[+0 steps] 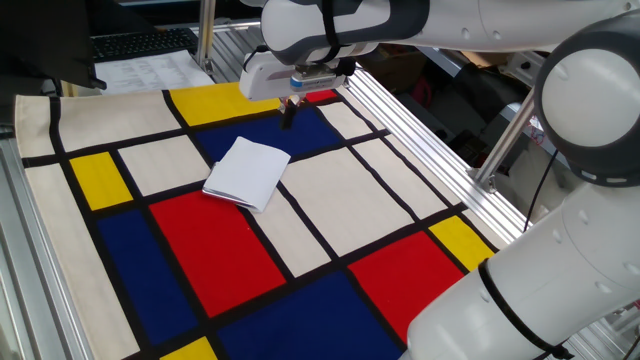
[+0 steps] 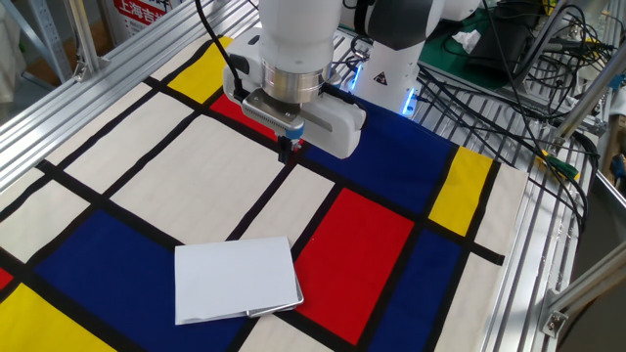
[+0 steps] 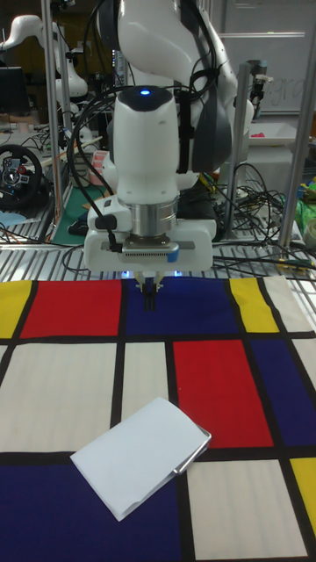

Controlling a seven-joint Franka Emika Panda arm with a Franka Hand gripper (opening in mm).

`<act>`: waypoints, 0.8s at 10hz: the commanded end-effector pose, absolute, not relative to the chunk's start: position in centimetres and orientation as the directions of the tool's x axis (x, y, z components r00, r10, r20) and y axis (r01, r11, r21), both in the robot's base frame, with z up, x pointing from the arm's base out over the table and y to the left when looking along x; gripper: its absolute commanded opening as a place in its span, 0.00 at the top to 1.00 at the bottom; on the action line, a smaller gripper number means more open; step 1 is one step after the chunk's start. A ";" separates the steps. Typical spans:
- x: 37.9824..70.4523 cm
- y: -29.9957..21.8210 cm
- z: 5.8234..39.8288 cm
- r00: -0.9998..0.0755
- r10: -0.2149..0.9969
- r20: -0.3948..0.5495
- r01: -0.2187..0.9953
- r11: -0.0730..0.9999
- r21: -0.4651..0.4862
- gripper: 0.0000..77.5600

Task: Unfold a piece of paper

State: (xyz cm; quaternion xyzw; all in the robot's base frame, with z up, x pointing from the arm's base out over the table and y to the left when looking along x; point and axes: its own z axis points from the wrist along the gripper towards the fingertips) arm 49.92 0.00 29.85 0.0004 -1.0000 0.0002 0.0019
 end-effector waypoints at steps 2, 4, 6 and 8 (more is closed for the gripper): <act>49.9 0.0 29.8 -0.980 0.197 0.024 0.197 0.980 0.000 1.00; 49.9 0.0 29.8 -0.980 0.198 0.026 0.198 0.980 0.000 1.00; 49.9 0.0 29.8 -0.979 0.200 0.028 0.200 0.980 0.000 1.00; 49.9 0.0 29.8 -0.980 0.198 0.030 0.198 0.980 0.000 1.00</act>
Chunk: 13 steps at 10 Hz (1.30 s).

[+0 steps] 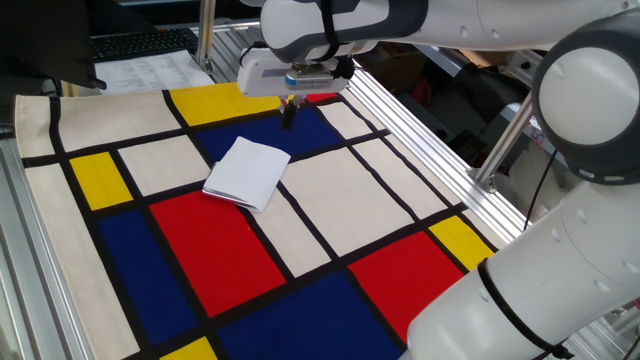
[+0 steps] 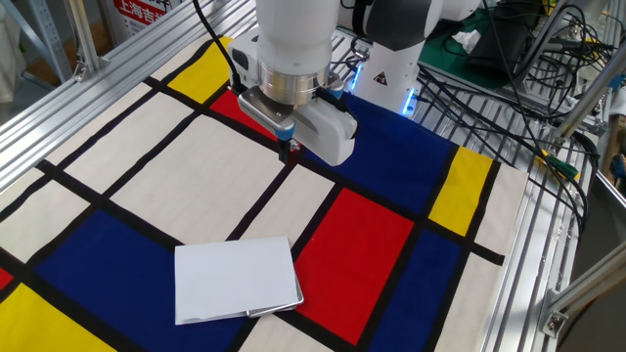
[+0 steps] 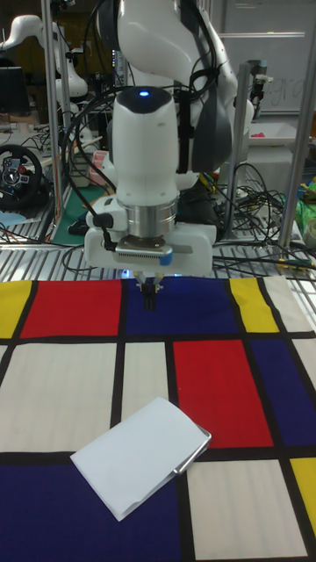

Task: Unfold a piece of paper

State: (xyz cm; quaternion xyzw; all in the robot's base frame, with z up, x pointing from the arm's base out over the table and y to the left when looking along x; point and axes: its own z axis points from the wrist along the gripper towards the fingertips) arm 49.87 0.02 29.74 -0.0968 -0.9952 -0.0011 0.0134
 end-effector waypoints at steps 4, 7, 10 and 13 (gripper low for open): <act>49.9 0.0 29.8 -0.978 0.206 0.032 0.206 0.979 0.000 1.00; 49.9 0.0 29.8 -0.978 0.207 0.032 0.208 0.978 0.003 1.00; 49.9 0.0 29.8 -0.978 0.207 0.032 0.207 0.978 0.005 1.00; 49.9 0.0 29.8 -0.980 0.199 0.033 0.199 0.980 0.008 1.00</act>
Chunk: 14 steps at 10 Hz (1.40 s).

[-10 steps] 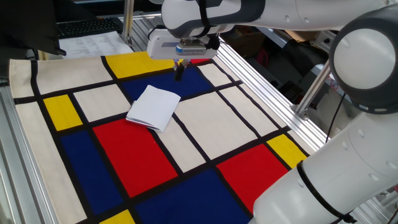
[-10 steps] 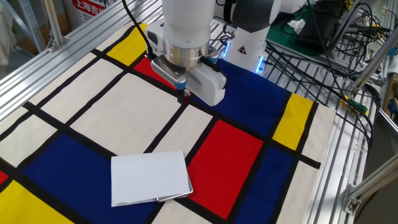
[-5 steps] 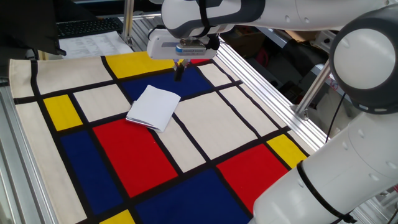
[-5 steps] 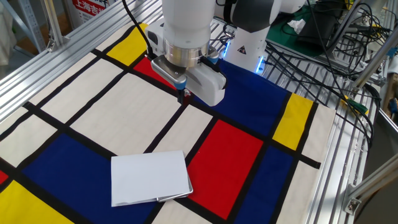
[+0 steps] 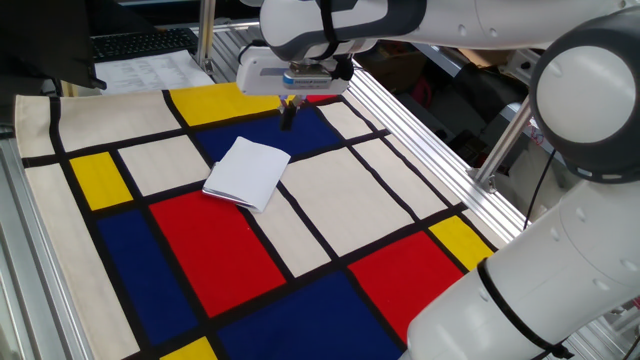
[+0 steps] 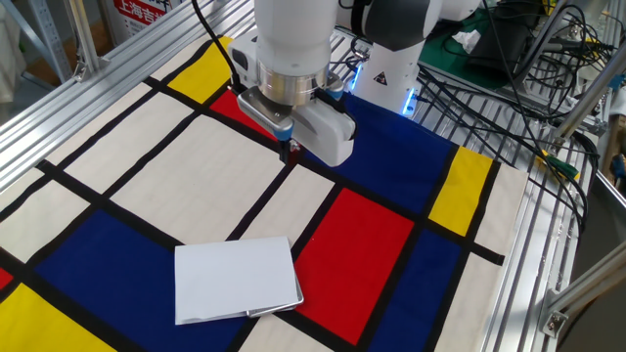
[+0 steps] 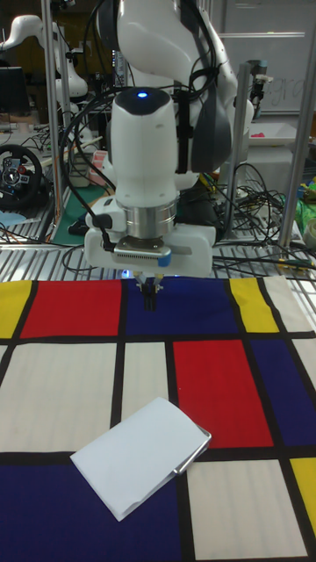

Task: Unfold a piece of paper

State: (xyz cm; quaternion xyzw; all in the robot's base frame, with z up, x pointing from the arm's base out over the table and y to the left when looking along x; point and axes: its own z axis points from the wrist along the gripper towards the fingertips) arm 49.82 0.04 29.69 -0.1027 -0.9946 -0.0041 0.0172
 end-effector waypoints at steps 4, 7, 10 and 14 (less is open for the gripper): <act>49.9 -0.2 29.7 -0.980 0.194 0.033 0.194 0.981 0.007 1.00; 49.9 -0.9 28.9 -0.981 0.191 0.030 0.191 0.982 0.007 1.00; 49.8 -2.2 27.6 -0.984 0.178 0.024 0.178 0.984 0.007 1.00; 49.9 -2.3 27.5 -0.963 0.269 0.017 0.268 0.963 -0.019 1.00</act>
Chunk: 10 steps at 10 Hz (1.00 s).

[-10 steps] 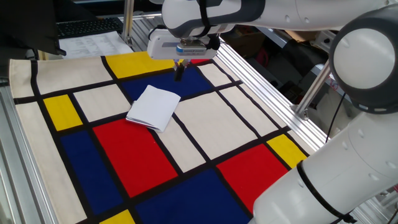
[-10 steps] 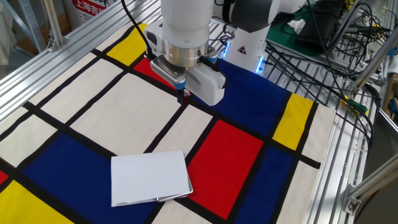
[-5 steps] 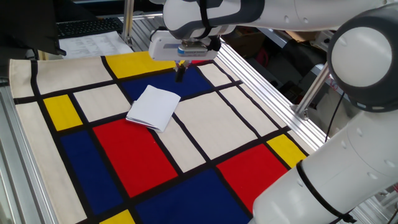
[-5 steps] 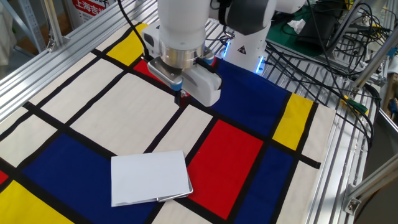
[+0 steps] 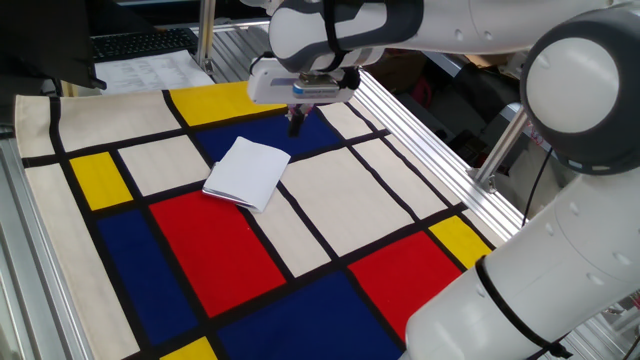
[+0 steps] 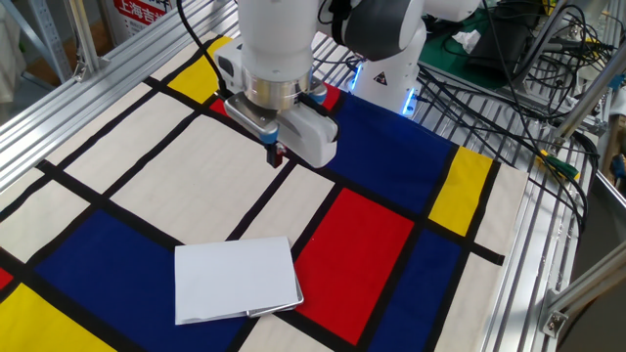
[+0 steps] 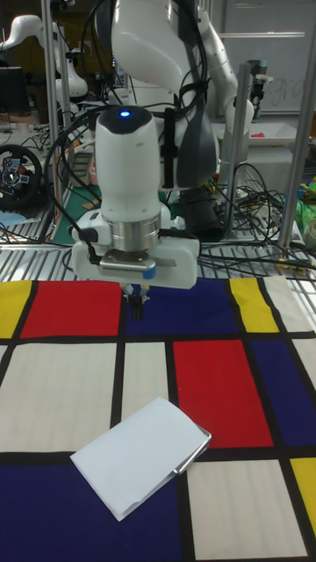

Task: Unfold a piece of paper

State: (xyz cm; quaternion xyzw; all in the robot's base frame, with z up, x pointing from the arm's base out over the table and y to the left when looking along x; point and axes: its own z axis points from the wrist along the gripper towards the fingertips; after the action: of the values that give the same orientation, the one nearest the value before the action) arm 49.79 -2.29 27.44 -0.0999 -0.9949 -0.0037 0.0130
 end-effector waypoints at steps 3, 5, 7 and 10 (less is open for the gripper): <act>49.9 -2.3 27.5 -0.957 0.289 0.020 0.288 0.957 -0.042 1.00; 49.8 -2.3 27.5 -0.958 0.287 0.029 0.285 0.958 -0.041 1.00; 49.8 -2.3 27.5 -0.960 0.278 0.043 0.277 0.960 -0.039 1.00; 49.8 -2.3 27.5 -0.978 0.206 0.032 0.205 0.978 -0.035 1.00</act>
State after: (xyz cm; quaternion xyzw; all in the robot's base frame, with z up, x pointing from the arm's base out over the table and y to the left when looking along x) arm 49.78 -2.30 27.38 -0.1132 -0.9932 0.0155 0.0202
